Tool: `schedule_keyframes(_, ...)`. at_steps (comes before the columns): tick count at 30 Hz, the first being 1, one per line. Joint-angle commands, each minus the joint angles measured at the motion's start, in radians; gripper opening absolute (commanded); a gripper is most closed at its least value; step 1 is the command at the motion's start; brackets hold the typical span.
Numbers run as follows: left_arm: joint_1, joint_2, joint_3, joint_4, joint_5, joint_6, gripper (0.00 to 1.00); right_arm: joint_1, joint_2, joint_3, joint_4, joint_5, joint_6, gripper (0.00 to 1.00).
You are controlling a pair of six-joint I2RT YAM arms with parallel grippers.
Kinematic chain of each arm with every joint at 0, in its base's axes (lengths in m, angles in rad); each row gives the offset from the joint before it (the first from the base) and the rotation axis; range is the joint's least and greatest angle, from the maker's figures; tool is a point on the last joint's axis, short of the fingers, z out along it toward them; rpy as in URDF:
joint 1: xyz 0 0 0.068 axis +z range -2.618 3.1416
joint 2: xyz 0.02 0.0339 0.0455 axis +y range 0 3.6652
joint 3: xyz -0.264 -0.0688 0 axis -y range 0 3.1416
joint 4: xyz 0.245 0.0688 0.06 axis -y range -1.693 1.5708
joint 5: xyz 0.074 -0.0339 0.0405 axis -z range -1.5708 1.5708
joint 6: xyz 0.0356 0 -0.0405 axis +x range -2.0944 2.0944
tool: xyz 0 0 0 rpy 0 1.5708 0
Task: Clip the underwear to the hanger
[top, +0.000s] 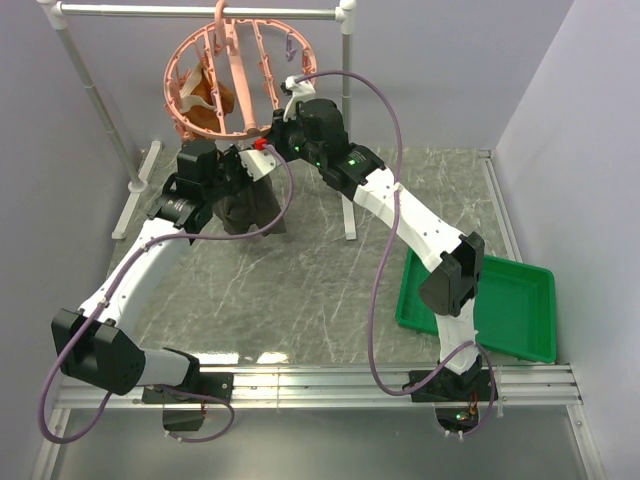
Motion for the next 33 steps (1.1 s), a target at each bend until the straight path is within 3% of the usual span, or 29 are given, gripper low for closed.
schedule_keyframes(1, -0.011, -0.034, 0.0, 0.045, -0.036, -0.026, 0.0, 0.012, 0.007, 0.036, -0.037, 0.025, 0.005, 0.0)
schedule_keyframes(29, -0.042, -0.017, 0.013, 0.126, -0.116, -0.069, 0.0, 0.023, 0.011, 0.019, -0.086, 0.018, 0.013, 0.0)
schedule_keyframes(33, -0.043, -0.016, 0.015, 0.127, -0.113, -0.073, 0.0, 0.023, 0.014, 0.023, -0.085, 0.007, 0.019, 0.12)
